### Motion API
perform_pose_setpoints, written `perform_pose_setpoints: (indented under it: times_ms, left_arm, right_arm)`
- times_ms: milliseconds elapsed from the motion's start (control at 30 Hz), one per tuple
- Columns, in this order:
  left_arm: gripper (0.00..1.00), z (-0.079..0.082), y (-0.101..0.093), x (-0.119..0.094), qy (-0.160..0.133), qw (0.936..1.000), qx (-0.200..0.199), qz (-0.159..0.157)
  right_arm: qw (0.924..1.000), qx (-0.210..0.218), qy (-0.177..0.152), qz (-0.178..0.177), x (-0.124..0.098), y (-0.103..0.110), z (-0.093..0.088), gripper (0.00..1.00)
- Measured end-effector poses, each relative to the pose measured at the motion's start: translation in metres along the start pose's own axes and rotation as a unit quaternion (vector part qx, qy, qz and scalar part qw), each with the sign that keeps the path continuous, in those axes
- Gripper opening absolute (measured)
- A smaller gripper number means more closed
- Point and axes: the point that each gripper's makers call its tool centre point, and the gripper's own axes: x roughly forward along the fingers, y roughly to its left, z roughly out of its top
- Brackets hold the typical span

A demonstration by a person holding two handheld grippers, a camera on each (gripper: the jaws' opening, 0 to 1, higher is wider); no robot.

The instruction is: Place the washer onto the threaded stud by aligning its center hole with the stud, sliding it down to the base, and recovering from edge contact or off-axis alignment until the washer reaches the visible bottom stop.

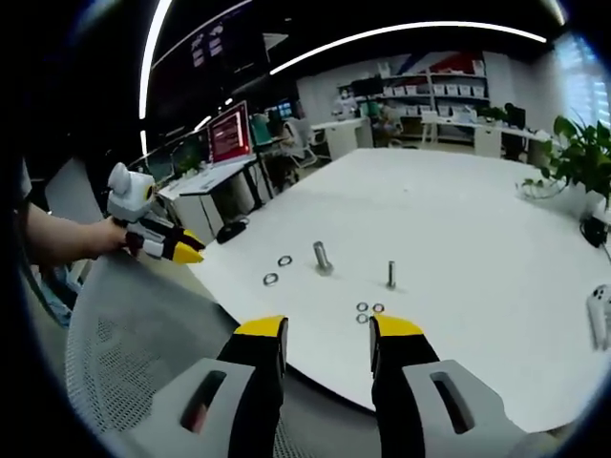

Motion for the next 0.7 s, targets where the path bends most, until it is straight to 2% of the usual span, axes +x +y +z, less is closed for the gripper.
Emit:
perform_pose_setpoints:
  times_ms: [67,167,233,300,367,433,567,633,700]
  left_arm:
    - [0.24,-0.002,-0.003,0.001,0.014,0.9995,0.029,-0.002]
    - [0.26,-0.005,-0.008,0.003,0.030,0.9990,0.029,-0.015]
    - [0.26,-0.007,-0.006,0.006,0.051,0.9979,0.035,-0.018]
    - [0.26,-0.002,-0.005,0.009,0.056,0.9970,0.051,-0.018]
    - [0.26,0.000,-0.002,0.017,0.063,0.9962,0.059,-0.016]
    - [0.26,-0.003,0.003,0.026,0.083,0.9941,0.068,-0.015]
    - [0.26,-0.004,0.011,0.046,0.104,0.9914,0.080,-0.008]
    - [0.26,-0.009,0.018,0.056,0.127,0.9885,0.081,-0.002]
    - [0.26,-0.006,0.021,0.066,0.124,0.9887,0.084,0.001]
  right_arm:
    - [1.0000,-0.001,0.006,0.008,0.000,0.003,-0.002,0.37]
    - [0.9997,-0.011,0.016,0.014,0.002,0.006,-0.006,0.37]
    - [0.9997,-0.010,0.016,0.015,0.002,0.006,-0.005,0.37]
    - [0.9997,-0.006,0.014,0.017,0.002,0.007,-0.005,0.37]
    - [0.9997,-0.006,0.016,0.019,0.002,0.008,-0.006,0.37]
    - [0.9995,-0.007,0.024,0.020,0.002,0.008,-0.009,0.36]
    - [0.9996,-0.002,0.017,0.022,0.001,0.008,-0.006,0.35]
    - [0.9996,-0.001,0.015,0.022,0.001,0.008,-0.006,0.35]
    - [0.9996,-0.001,0.013,0.024,0.001,0.009,-0.005,0.35]
